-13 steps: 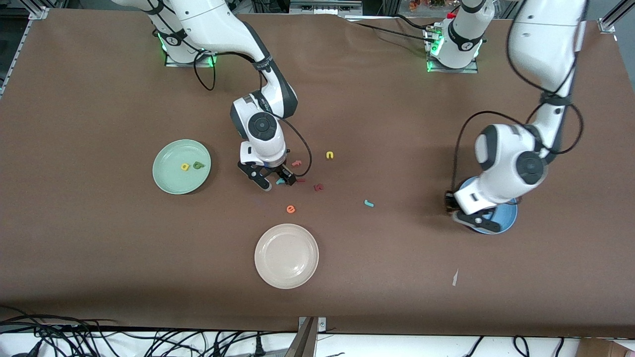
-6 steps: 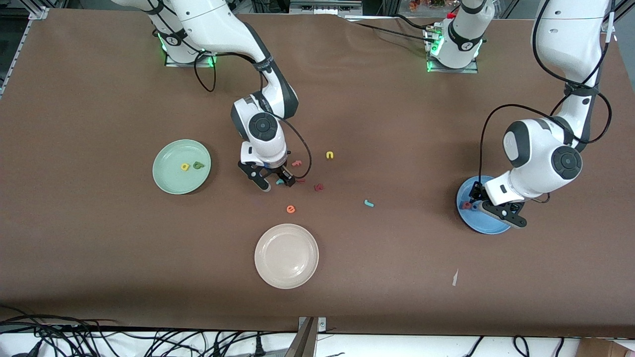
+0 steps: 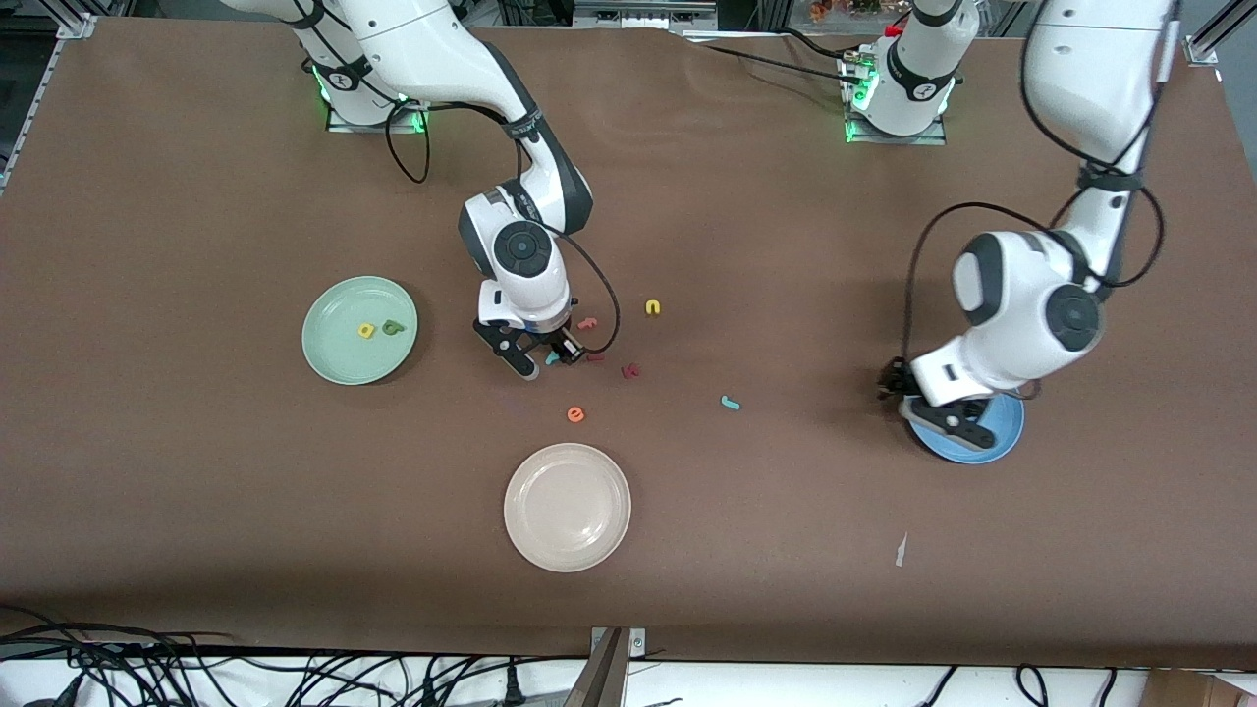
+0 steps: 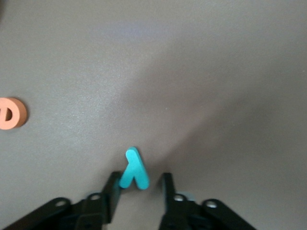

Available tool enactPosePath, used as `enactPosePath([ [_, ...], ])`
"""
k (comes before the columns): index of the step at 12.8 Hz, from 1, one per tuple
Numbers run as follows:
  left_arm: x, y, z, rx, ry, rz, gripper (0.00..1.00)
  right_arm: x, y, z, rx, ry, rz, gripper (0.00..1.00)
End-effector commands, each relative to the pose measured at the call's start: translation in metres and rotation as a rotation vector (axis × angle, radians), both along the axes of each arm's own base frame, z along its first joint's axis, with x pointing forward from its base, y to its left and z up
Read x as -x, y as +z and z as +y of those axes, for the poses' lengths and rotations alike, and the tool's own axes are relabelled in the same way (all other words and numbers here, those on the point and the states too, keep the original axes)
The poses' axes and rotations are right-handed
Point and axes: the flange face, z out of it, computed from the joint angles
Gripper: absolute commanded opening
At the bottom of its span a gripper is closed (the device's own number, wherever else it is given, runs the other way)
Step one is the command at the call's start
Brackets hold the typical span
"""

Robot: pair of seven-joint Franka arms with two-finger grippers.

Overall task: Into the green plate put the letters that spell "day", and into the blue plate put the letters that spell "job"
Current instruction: 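Place the pink d on the blue plate while the right gripper grasps the cyan letter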

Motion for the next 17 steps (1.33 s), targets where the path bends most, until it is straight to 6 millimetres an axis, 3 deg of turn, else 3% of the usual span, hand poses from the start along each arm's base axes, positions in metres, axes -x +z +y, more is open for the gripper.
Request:
enactPosePath([
  [1,0.006,-0.015,-0.079,0.010,0.084,0.017,0.74,0.002,-0.008,0.002,0.013,-0.008,-0.002,0.26],
  [3,0.007,-0.029,-0.114,0.009,0.075,0.005,0.74,0.001,-0.006,0.001,0.013,-0.008,-0.002,0.21],
  [7,0.002,-0.048,-0.163,0.016,0.112,-0.036,0.73,0.000,-0.003,0.001,0.010,-0.011,-0.004,0.20],
  [9,0.009,-0.052,-0.182,0.016,0.113,-0.032,0.73,-0.005,0.008,-0.005,0.011,-0.014,-0.012,0.20],
  [11,0.009,-0.053,-0.183,0.017,0.131,-0.027,0.73,-0.009,0.022,-0.016,0.033,-0.027,0.015,0.20],
  [13,0.009,-0.051,-0.184,0.039,0.263,-0.004,0.70,-0.014,0.041,-0.033,0.068,-0.027,0.049,0.20],
  [17,0.009,-0.053,-0.180,0.168,0.588,0.107,0.70,-0.026,0.084,-0.090,0.126,-0.026,0.143,0.20],
])
